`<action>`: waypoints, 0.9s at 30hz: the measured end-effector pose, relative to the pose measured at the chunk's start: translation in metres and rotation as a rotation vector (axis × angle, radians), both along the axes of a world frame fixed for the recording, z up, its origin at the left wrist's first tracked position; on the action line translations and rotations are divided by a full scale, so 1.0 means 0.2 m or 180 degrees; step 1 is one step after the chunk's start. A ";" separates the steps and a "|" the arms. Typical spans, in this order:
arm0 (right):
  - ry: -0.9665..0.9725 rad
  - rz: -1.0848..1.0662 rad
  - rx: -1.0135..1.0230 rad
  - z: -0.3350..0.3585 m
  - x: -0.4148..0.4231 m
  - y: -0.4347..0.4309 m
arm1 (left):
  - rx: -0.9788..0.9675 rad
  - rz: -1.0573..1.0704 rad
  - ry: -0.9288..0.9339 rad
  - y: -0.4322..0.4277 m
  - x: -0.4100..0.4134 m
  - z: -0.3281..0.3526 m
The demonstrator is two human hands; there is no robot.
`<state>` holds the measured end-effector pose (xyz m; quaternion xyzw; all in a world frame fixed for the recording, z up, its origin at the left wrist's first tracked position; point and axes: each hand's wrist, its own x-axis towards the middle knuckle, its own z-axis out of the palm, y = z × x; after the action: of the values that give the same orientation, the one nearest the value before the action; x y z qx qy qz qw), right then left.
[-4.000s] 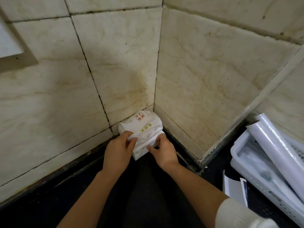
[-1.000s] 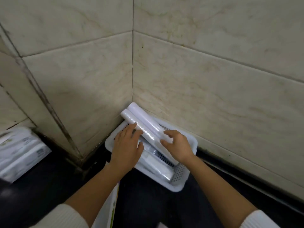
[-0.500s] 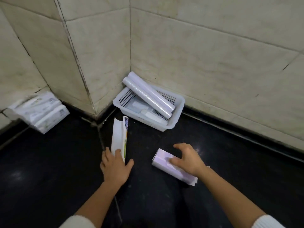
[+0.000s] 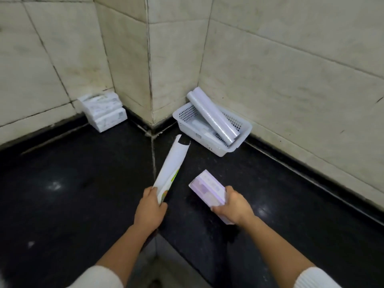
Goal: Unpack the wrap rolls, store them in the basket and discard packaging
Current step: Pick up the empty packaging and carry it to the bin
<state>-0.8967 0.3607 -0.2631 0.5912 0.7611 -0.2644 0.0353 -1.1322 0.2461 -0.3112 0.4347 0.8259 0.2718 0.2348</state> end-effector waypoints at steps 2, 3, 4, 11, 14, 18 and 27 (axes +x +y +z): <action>0.0272 0.0144 -0.0032 0.05 -0.03 -0.02 | 0.0165 0.0243 0.0006 -0.11 0.04 0.02; 0.0442 0.0212 -0.0063 0.08 -0.04 -0.05 | 0.0249 0.0394 0.0019 -0.17 0.07 0.03; 0.0646 0.0269 -0.0099 0.09 -0.05 -0.08 | 0.0336 0.0560 0.0046 -0.24 0.11 0.04; 0.1788 0.0932 -0.0930 0.04 -0.05 -0.62 | 0.0814 0.1904 0.0025 -1.02 0.62 0.02; 0.1650 0.1346 -0.1361 0.00 -0.03 -1.01 | 0.0573 0.2511 -0.0005 -1.52 0.91 0.00; 0.0986 0.2087 -0.1795 -0.09 0.07 -1.59 | 0.0172 0.3431 -0.0174 -2.19 1.32 -0.01; 0.0125 0.3642 -0.2493 -0.26 0.57 -2.98 | -0.0320 0.5283 -0.0942 -3.40 2.43 -0.16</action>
<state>-0.7823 -0.2353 -0.3142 0.0357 0.8022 -0.4701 0.3663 -0.6455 -0.4343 -0.3425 -0.3642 0.8491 0.3732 0.0838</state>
